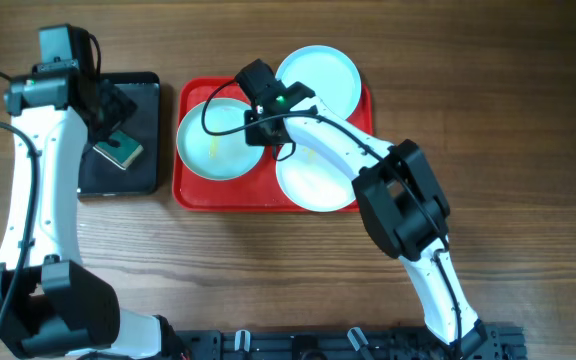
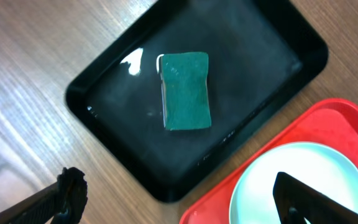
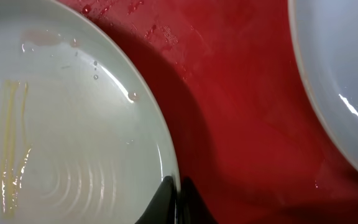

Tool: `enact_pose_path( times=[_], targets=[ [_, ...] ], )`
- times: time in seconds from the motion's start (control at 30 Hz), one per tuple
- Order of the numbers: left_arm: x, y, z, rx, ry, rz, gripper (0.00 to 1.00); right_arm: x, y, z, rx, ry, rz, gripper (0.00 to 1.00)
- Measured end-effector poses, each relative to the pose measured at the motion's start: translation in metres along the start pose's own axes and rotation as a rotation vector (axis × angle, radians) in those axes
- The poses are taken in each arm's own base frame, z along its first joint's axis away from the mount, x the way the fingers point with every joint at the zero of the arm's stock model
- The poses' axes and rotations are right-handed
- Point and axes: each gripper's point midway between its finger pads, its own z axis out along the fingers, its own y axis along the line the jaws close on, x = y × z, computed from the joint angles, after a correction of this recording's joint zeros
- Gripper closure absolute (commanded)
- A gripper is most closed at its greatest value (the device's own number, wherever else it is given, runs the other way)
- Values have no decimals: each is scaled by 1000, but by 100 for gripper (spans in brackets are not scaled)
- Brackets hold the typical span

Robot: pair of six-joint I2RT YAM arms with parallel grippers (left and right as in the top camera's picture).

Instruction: Clean dirty plates on tray and stack at the side

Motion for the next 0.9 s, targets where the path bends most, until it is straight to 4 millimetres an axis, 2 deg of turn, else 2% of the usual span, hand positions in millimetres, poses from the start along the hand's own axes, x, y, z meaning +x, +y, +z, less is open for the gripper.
enact_pose_path(
  times=[0.1, 0.23, 0.4, 0.57, 0.67, 0.77, 0.9],
  targets=[
    [3, -3, 18, 12, -14, -1, 7, 0, 0, 0, 0, 0, 8, 96],
    [5, -10, 43, 44, -56, -8, 14, 0, 0, 0, 0, 0, 7, 96],
    [1, -19, 64, 93, -123, -23, 18, 0, 0, 0, 1, 1, 6, 96],
    [3, -22, 92, 78, -126, -24, 17, 0, 0, 0, 0, 2, 3, 95],
    [10, -16, 116, 38, -85, -23, 17, 0, 0, 0, 0, 1, 3, 96],
    [20, 1, 140, -11, -13, -40, 17, 0, 0, 0, 0, 1, 3, 96],
    [19, 20, 142, -42, 46, -81, 17, 0, 0, 0, -1, 0, 3, 96]
  ],
)
